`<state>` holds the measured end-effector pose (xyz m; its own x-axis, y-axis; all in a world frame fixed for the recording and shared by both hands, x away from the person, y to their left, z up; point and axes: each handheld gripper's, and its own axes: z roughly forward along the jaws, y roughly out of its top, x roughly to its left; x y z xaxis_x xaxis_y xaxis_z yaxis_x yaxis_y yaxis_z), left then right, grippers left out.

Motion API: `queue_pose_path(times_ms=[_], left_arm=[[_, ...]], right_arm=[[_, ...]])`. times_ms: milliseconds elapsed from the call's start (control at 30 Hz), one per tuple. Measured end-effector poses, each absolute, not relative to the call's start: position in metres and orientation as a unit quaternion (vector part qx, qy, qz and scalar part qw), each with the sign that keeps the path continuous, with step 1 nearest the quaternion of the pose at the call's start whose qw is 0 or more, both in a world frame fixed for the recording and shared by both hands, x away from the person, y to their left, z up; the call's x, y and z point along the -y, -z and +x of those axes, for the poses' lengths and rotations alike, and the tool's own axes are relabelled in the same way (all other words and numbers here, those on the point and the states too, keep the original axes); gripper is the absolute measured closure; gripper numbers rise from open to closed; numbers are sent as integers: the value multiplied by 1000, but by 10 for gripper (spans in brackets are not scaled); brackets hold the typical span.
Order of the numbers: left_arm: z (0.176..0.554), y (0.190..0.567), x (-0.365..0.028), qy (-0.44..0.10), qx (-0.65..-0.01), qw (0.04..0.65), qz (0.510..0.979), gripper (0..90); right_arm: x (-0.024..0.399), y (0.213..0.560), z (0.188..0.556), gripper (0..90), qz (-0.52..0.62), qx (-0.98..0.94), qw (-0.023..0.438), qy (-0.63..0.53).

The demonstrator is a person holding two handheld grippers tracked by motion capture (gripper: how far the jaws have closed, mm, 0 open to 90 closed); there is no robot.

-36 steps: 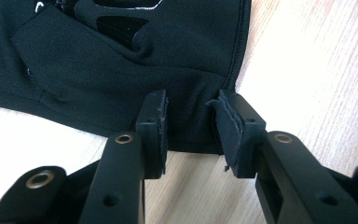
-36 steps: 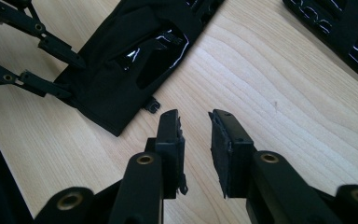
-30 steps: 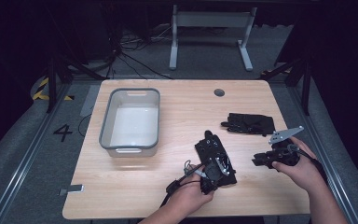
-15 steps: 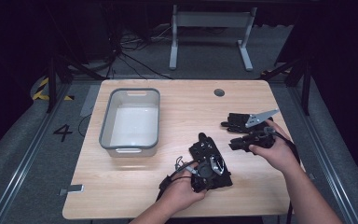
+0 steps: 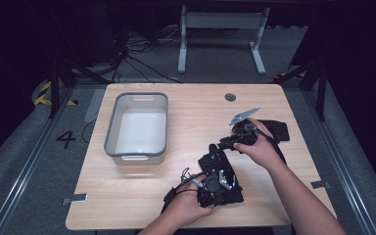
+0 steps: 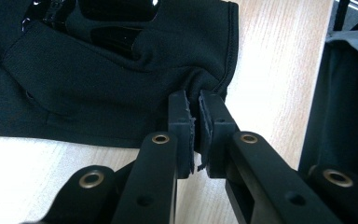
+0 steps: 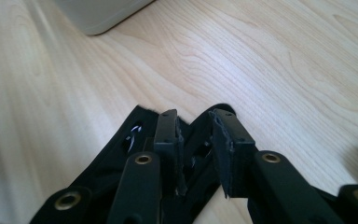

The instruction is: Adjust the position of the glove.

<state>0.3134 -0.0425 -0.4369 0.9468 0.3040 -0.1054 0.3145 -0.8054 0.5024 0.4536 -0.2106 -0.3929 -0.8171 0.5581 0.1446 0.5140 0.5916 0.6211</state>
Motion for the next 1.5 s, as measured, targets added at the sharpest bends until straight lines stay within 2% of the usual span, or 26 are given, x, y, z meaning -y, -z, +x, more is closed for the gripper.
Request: queue_pose_path(times_ms=[200, 333, 433, 700, 900, 1167, 1500], left_arm=[[312, 438, 41, 14, -163, 266, 950, 841], [312, 438, 40, 17, -162, 266, 950, 841], [312, 438, 40, 20, -163, 266, 950, 840], [312, 438, 39, 24, -163, 263, 951, 840], [313, 437, 37, 27, -166, 264, 950, 840], [311, 433, 28, 22, -176, 265, 948, 842], [318, 410, -1, 5, -203, 297, 933, 842]], right_arm=[[195, 415, 470, 689, 314, -896, 43, -310], [187, 428, 476, 600, 315, -897, 58, -306], [184, 434, 479, 607, 322, -898, 56, -294], [182, 442, 484, 687, 329, -901, 36, -281], [181, 440, 483, 851, 321, -905, 39, -275], [191, 417, 473, 866, 307, -900, 55, -305], [232, 374, 447, 865, 328, -868, 77, -364]])
